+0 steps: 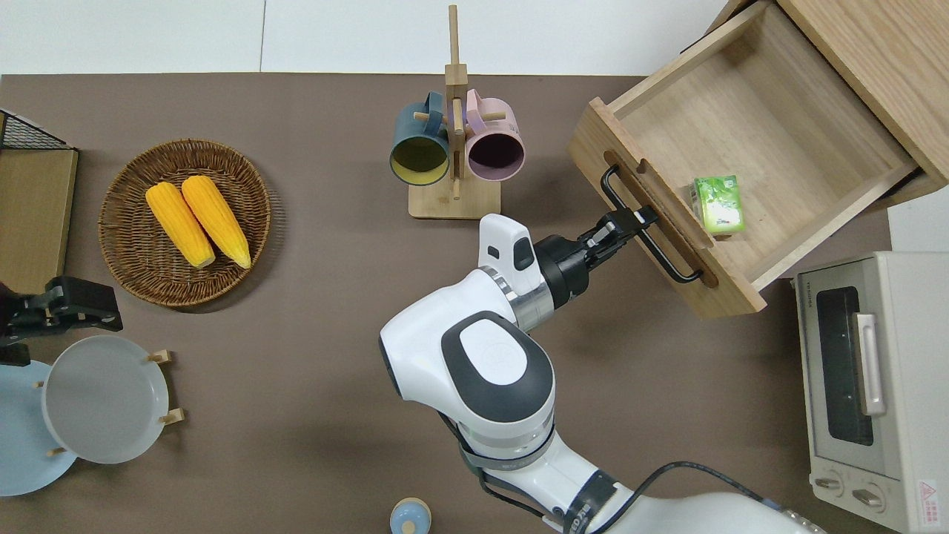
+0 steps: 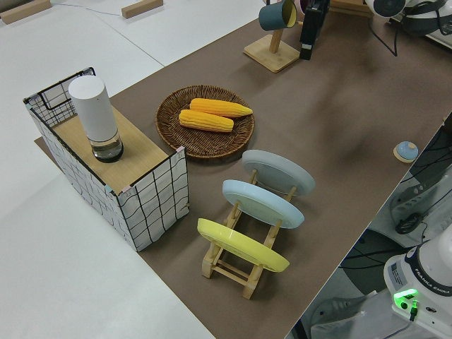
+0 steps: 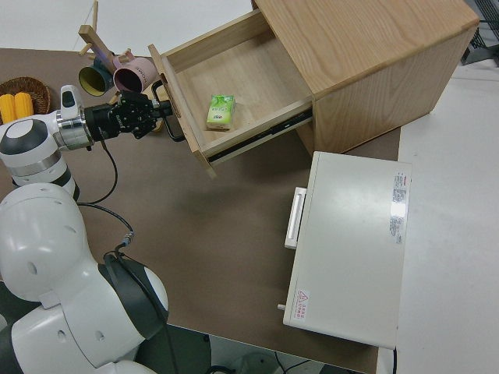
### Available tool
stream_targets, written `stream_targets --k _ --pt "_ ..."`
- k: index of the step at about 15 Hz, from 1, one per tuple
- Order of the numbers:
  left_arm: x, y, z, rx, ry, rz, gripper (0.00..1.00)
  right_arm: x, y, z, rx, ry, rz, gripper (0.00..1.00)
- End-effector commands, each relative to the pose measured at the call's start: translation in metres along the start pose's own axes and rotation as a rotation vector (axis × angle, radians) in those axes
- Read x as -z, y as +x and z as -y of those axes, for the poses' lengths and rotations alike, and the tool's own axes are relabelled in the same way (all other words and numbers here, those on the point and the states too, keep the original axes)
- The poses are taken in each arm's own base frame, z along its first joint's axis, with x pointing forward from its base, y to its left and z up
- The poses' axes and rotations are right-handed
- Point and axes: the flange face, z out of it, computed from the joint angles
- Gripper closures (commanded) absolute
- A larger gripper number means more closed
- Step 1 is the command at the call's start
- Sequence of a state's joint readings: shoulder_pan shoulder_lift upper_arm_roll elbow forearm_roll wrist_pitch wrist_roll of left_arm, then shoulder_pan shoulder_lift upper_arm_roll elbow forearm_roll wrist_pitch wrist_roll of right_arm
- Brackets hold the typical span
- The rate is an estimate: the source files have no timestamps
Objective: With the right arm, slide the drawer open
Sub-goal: 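Open the right gripper and release the drawer handle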
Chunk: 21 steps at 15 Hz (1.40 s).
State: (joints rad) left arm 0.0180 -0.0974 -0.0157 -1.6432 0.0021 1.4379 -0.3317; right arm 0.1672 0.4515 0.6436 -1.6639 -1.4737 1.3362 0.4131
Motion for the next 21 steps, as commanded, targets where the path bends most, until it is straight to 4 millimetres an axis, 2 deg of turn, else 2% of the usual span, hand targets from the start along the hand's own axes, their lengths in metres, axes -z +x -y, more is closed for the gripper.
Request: stream_targets --k 1,4,8,9,10,12,13,14,21 --pt "0.004 -0.003 0.001 -0.009 -0.006 -0.005 0.01 0.02 -0.004 -0.007 0.014 0.019 0.021 1.0" --pt "0.004 -0.003 0.001 -0.009 -0.006 -0.005 0.01 0.027 -0.005 -0.01 0.007 0.028 0.023 1.0" --pt "0.004 -0.003 0.001 -0.009 -0.006 -0.005 0.01 0.025 -0.005 -0.011 0.002 0.024 0.026 1.0" --pt "0.004 -0.003 0.001 -0.009 -0.006 -0.005 0.01 0.023 -0.004 -0.011 0.001 0.021 0.026 0.891" --pt "0.004 -0.003 0.001 -0.011 -0.006 -0.005 0.01 0.019 -0.003 -0.011 -0.001 0.017 0.026 0.73" --pt "0.004 -0.003 0.001 -0.009 -0.006 -0.005 0.01 0.014 -0.002 -0.013 -0.005 0.014 0.029 0.366" --pt "0.004 -0.003 0.001 -0.009 -0.006 -0.005 0.01 0.013 -0.002 -0.013 -0.005 0.012 0.029 0.141" --pt "0.004 -0.003 0.001 -0.009 -0.006 -0.005 0.01 0.012 -0.002 -0.013 -0.005 0.011 0.029 0.022" --pt "0.004 -0.003 0.001 -0.009 -0.006 -0.005 0.01 0.024 -0.004 -0.01 0.003 0.022 0.021 0.013"
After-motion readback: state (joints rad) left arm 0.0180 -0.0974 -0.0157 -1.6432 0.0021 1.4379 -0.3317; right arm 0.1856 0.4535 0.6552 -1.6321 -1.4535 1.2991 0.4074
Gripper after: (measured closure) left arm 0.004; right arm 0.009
